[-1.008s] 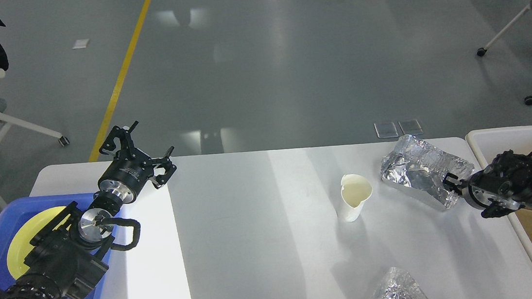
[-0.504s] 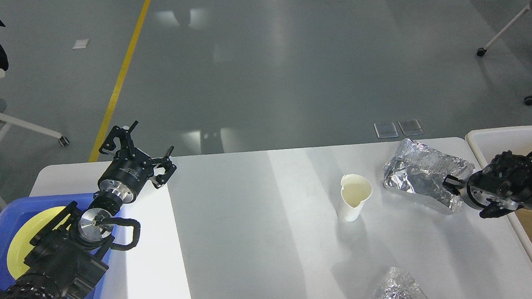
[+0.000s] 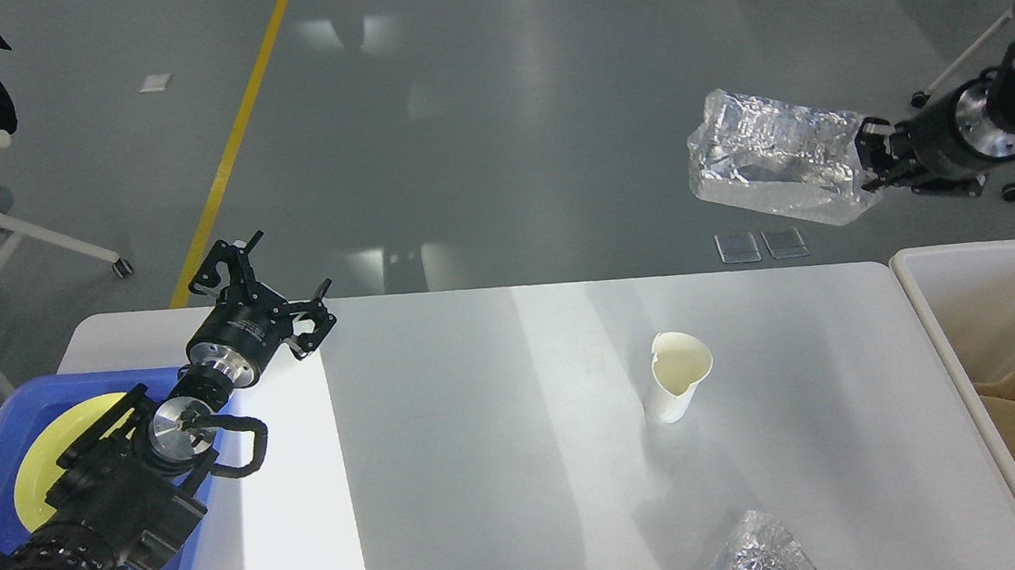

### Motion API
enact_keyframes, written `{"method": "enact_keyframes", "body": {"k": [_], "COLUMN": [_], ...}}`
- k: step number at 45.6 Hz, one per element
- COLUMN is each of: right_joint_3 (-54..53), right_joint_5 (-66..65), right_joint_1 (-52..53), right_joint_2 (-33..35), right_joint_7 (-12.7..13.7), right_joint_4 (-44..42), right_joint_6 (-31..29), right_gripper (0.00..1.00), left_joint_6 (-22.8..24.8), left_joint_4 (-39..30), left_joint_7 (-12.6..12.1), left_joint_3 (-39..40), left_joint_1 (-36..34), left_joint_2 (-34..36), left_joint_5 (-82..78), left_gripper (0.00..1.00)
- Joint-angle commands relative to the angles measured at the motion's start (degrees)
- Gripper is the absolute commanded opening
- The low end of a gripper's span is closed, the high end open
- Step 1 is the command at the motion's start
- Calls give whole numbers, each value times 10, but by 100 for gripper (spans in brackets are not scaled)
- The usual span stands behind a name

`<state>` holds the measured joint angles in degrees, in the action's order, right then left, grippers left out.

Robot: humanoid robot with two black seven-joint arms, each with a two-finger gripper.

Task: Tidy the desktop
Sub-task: 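Lift the foil bag and carry it over the white bin, then lower the foil bag into the bin and release it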

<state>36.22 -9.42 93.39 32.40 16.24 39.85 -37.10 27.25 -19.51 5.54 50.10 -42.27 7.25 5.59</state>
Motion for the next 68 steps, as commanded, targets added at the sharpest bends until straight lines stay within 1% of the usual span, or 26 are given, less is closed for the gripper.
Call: {"method": "enact_keyframes", "body": {"k": [1,3,6,11,15,18,20,23,26,29,36,40,43,46,50,53,56,60,61,64,68], "right_joint_3": [31,47,68,89,91,95,104,128,154,170,149,114,76,37,-6,-25,-34,-39,-38,-37,-35], "right_joint_5": [0,0,1,1,0,0,0,-2,-2,-2,-3,0,1,1,2,2,3,12,24,43,60], "right_joint_1": [148,195,257,334,362,362,355,327,291,247,84,-22,-109,-199,-311,-376,-419,-458,-476,-498,-507], "right_joint_2": [8,8,7,6,6,2,-1,-3,0,9,54,62,56,50,14,-24,-47,-59,-64,-68,-71], "right_joint_7": [-1,-2,-4,-5,-3,-2,-2,-3,-4,-4,-7,-16,-23,-23,-23,-23,-23,-23,-22,-22,-20], "right_joint_4": [66,98,153,269,349,377,378,368,335,271,52,-63,-134,-198,-276,-322,-351,-359,-360,-360,-361], "right_joint_6": [-125,-153,-178,-179,-178,-163,-147,-106,-64,-39,-25,3,55,129,229,291,337,400,426,450,463], "right_gripper": [0,0,0,0,0,0,0,0,0,0,0,0,0,0,0,0,0,0,0,0,0], "left_joint_6": [0,0,0,0,0,0,0,0,0,0,0,0,0,0,0,0,0,0,0,0,0], "left_joint_4": [0,0,0,0,0,0,0,0,0,0,0,0,0,0,0,0,0,0,0,0,0], "left_joint_7": [0,0,0,0,1,1,0,1,0,0,0,0,0,0,0,0,0,0,0,0,0], "left_joint_3": [0,0,0,0,0,0,0,0,0,0,0,0,0,0,0,0,0,0,0,0,0], "left_joint_1": [0,0,0,0,0,-1,0,-1,-1,0,0,0,0,0,0,0,0,0,0,0,0], "left_joint_2": [0,0,0,0,0,0,0,0,0,0,0,0,0,0,0,0,0,0,0,0,0], "left_joint_5": [-1,0,0,0,0,0,-1,0,-1,0,-1,-1,0,-1,0,-1,0,-1,0,-1,0], "left_gripper": [99,99,99,99,99,99,99,99,99,99,99,99,99,99,99,99,99,99,99,99,99]}}
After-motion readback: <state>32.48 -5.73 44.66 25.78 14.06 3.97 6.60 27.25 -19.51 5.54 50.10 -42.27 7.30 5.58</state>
